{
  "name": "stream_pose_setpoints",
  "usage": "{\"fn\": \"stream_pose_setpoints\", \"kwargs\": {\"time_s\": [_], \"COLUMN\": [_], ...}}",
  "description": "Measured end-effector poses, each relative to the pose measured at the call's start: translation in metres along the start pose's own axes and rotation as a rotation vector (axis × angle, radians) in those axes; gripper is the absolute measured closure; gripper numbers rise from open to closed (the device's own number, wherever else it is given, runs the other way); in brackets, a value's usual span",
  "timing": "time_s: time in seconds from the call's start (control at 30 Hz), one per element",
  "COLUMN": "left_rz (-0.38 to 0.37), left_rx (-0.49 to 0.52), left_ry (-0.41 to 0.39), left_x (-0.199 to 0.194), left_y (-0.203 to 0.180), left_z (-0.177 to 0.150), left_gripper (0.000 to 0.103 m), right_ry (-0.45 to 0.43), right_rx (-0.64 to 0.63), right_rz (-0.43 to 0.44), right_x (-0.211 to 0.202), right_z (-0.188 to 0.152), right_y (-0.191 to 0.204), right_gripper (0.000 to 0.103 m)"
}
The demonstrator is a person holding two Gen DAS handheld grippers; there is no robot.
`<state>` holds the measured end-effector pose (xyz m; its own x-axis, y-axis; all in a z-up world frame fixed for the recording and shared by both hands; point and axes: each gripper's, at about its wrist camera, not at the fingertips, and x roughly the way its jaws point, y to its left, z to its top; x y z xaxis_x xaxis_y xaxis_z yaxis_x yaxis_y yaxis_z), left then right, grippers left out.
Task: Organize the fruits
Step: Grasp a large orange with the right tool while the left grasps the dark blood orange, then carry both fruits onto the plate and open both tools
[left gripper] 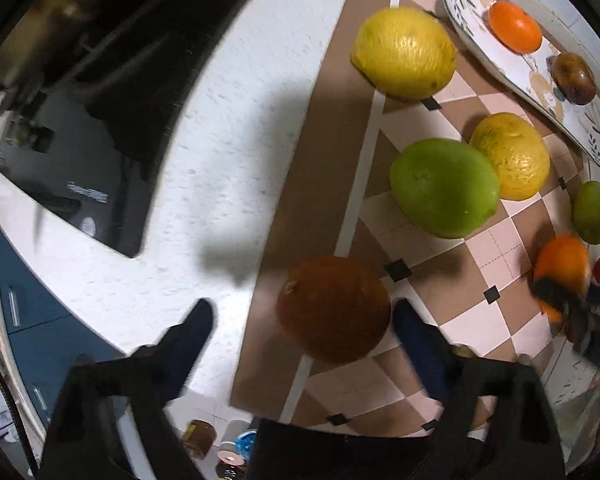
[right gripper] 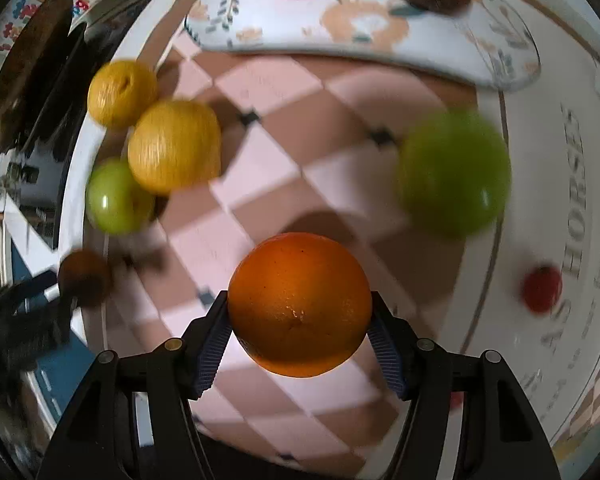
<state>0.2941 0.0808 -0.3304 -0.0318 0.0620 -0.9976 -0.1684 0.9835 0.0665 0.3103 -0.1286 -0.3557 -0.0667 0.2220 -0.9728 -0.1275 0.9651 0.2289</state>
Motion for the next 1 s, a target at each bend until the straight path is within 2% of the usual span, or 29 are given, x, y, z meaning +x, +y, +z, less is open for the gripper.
{"fn": "stream_pose_setpoints", "kwargs": {"time_s": [0.03,0.13,0.33,0.5,0.67,0.83,1.0], "left_rz": [-0.034,-0.027,-0.091,-0.084,-0.083,-0.164,-0.241], "left_rx": [-0.005,0.013,0.103,0.155,0.175,0.165,0.180], "left_ry": [0.002,-0.022,-0.034,-0.021,-0.032,-0.091,-0.209], "left_x": [0.003,0.003,-0.004,0.004,0.001,-0.046,-0.112], "left_y": [-0.001,-0.008,-0.044,-0.072,-0.083,-0.090,-0.101], "left_z": [0.000,-0.002,-0.017,-0.025,-0.026,-0.018,0.018], "left_gripper": [0.048,0.048,0.049,0.049,0.049,0.049,0.049], "right_ry": [0.005,0.009,0.023,0.018,-0.006,-0.089,-0.212], "right_rx": [0.004,0.018,0.062,0.074,0.079,0.096,0.103], "right_rz": [0.007,0.022,0.046,0.060,0.057,0.108,0.135], "right_x": [0.001,0.002,0.011,0.012,0.001,-0.049,-0.107], "right_z": [-0.005,-0.018,-0.031,-0.037,-0.034,-0.019,0.021], "right_y": [-0.001,-0.004,-0.012,-0.017,-0.016,-0.026,-0.037], "right_gripper": [0.035,0.035,0.034,0.034,0.036,0.036,0.036]}}
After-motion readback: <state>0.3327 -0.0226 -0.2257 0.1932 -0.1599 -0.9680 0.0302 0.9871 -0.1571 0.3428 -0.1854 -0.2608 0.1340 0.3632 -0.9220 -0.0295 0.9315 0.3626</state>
